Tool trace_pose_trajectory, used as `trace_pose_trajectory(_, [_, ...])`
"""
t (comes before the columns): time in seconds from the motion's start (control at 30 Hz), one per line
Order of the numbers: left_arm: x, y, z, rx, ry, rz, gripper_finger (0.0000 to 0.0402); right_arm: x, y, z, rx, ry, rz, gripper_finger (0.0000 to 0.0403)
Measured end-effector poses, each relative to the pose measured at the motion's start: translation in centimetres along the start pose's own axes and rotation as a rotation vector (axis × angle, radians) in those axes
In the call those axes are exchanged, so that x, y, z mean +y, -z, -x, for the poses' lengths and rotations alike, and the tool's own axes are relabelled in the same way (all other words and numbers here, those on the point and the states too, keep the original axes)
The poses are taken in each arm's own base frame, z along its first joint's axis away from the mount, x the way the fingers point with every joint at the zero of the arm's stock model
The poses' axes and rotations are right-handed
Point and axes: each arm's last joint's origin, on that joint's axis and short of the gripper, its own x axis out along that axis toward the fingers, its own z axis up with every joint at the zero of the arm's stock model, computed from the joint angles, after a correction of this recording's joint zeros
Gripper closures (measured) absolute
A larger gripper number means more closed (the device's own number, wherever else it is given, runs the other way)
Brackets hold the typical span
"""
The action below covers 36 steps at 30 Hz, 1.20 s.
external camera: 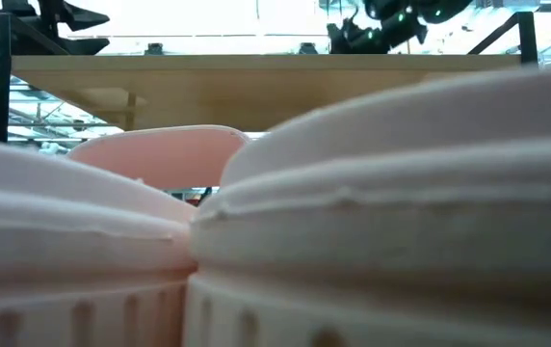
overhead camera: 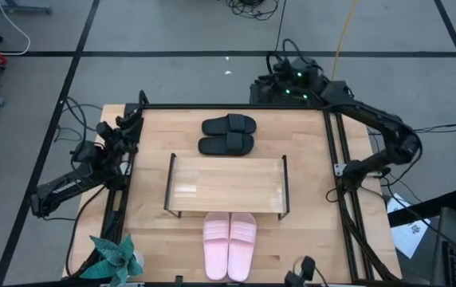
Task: Pick and place slides into the shelf
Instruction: Put the top black slide on the shelf
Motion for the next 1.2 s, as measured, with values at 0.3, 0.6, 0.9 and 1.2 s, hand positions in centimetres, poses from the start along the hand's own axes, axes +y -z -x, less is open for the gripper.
trace_pose_trajectory(0.3, [0.9, 1.2, 0.1, 0.085, -0.188, -0.037, 0.0190, -2.8, 2.5, -1.3, 0.256, -0.014, -0.382, 0.0298])
trace_pose_trajectory(0.6, [1.2, 1.5, 0.2, 0.110, -0.236, -0.064, 0.0190, -4.9, 2.9, -2.1, 0.299, -0.079, -0.534, 0.0298])
trace_pose_trajectory(0.9, [0.8, 1.1, -0.3, 0.121, -0.190, -0.002, 0.0190, -4.3, 2.4, -3.9, 0.200, -0.150, -0.506, 0.0298])
trace_pose_trajectory(1.2, [-2.0, -3.6, -5.0, 0.201, -0.196, -0.213, 0.0190, -3.9, 4.6, -6.3, 0.305, -0.162, -0.528, 0.0298])
